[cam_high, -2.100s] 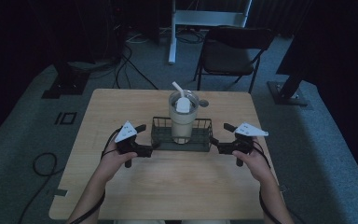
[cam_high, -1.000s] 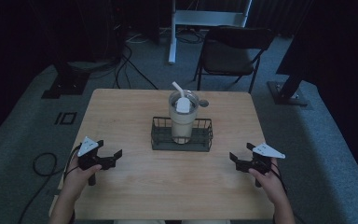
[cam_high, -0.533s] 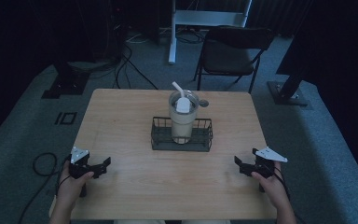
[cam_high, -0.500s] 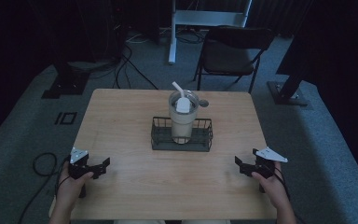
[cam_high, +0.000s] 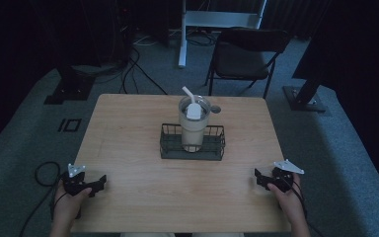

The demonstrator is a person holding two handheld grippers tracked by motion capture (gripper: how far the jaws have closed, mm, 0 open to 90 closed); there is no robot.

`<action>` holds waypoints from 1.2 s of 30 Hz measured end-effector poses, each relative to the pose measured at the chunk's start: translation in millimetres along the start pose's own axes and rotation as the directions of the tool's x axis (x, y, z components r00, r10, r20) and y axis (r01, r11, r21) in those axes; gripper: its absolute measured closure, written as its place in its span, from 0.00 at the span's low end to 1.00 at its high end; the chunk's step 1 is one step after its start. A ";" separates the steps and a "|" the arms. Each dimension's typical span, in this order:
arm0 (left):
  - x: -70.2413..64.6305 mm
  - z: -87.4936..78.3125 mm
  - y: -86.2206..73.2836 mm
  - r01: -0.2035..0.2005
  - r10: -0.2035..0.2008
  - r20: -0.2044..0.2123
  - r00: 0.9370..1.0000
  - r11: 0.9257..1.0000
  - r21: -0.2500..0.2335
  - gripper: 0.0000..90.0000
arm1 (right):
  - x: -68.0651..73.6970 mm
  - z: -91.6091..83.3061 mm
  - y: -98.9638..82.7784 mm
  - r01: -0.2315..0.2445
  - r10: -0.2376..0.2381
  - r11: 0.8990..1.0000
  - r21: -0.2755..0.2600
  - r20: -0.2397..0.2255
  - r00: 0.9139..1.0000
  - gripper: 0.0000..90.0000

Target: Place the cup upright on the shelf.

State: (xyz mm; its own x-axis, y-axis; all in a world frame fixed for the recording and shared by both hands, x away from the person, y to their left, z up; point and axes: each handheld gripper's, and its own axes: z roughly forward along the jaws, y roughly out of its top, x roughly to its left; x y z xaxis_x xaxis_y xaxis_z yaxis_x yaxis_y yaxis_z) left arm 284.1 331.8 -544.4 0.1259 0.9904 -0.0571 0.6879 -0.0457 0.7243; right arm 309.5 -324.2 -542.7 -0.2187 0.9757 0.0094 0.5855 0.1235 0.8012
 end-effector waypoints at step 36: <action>-4.3 -4.3 -7.2 0.029 -0.024 -0.116 0.993 0.999 0.041 0.04 | 11.0 2.9 -8.5 -0.004 0.004 0.992 0.126 -0.006 1.000 0.10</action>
State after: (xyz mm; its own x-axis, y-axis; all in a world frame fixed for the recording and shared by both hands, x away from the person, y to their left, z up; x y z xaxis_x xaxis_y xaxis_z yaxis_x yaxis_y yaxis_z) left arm 275.6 328.5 -546.4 0.0257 0.9997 0.0054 0.7201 -0.0223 0.6936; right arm 304.4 -314.0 -551.2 -0.2210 0.9751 0.0166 0.6801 0.1419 0.7192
